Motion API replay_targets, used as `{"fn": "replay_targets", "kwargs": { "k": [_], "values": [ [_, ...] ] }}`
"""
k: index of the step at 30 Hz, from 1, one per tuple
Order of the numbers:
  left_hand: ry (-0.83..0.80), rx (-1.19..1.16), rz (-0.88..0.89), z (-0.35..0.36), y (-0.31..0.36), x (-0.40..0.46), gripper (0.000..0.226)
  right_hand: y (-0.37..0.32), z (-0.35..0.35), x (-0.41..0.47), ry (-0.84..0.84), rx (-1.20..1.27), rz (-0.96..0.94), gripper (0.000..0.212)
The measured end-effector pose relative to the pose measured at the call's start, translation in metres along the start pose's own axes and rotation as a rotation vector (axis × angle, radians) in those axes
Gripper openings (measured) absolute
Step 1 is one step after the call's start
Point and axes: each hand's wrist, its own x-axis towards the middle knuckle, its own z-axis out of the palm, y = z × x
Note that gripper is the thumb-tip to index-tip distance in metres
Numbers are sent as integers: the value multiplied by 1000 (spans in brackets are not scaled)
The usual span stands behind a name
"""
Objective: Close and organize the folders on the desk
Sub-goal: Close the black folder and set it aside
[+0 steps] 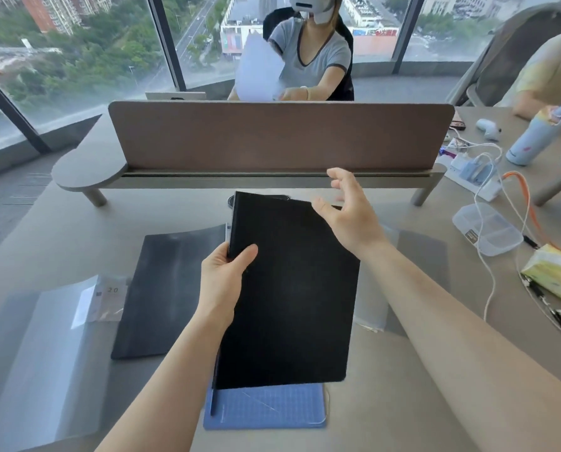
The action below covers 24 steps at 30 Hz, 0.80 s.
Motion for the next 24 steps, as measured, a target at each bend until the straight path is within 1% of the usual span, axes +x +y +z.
{"fn": "replay_targets", "kwargs": {
  "k": [3, 6, 11, 14, 20, 24],
  "values": [
    [-21, 28, -88, -9, -22, 12, 16, 28, 4, -2, -22, -48, 144, 52],
    [-23, 72, -170, -20, -50, 19, 15, 58, 9, -7, -90, -161, 255, 44],
    [24, 117, -321, -37, -91, 21, 19, 109, 20, -23, -206, -249, 414, 35],
    [69, 116, -377, -39, -107, 18, 18, 134, 29, -31, -243, -239, 418, 31],
    [183, 198, -419, -35, -126, 21, 17, 168, 38, -31, -354, -199, 431, 40],
    [234, 338, -406, -34, -133, 28, 20, 183, 29, -22, -408, -241, 429, 39]
  ]
}}
